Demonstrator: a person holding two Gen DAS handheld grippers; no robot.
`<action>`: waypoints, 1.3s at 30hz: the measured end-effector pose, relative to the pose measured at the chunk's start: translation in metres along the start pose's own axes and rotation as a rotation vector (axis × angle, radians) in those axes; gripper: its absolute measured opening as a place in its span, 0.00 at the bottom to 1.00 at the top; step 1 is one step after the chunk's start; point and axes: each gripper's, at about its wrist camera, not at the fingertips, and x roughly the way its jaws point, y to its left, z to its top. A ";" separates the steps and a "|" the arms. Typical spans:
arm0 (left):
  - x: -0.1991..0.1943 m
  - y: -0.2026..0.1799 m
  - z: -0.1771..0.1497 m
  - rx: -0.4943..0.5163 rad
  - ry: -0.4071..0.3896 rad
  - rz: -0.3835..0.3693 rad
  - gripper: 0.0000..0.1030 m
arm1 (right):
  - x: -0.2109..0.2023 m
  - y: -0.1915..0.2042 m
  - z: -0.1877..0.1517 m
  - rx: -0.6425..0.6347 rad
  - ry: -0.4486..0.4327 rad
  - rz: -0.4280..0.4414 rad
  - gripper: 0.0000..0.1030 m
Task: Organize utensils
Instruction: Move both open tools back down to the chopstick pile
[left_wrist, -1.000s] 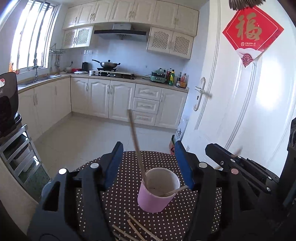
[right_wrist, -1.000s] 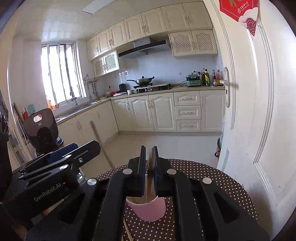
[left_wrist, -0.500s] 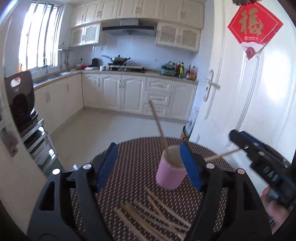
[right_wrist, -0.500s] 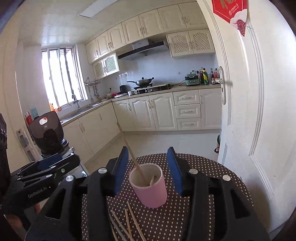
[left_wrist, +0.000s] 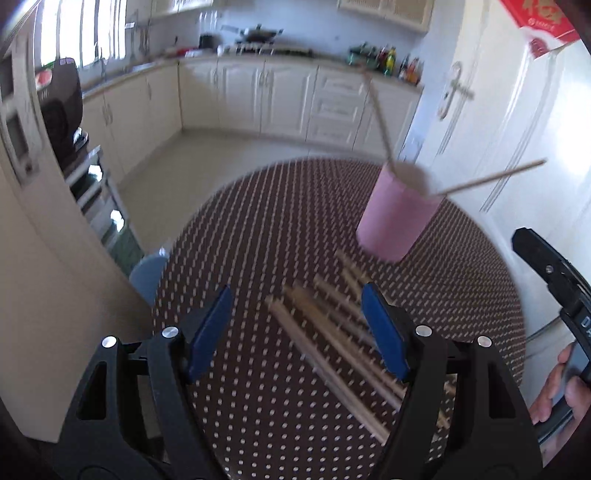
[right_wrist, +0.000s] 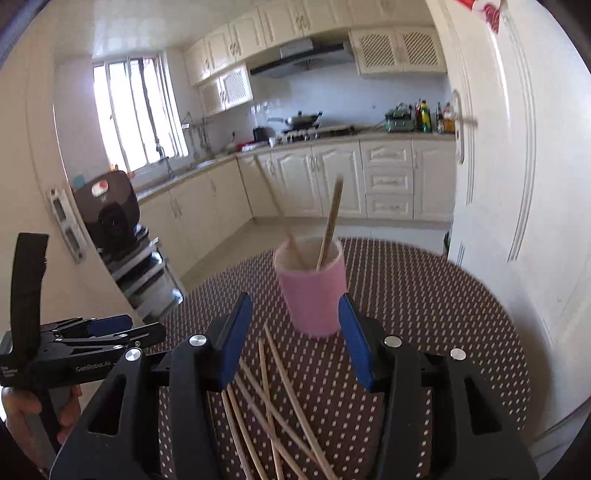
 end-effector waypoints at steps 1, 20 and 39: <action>0.005 0.002 -0.003 -0.001 0.017 0.012 0.70 | 0.002 0.001 -0.002 -0.001 0.018 0.004 0.45; 0.072 0.019 -0.027 -0.075 0.254 0.027 0.42 | 0.047 0.016 -0.044 -0.016 0.240 0.062 0.46; 0.087 -0.007 -0.020 0.038 0.241 0.097 0.30 | 0.056 0.012 -0.044 -0.001 0.266 0.068 0.48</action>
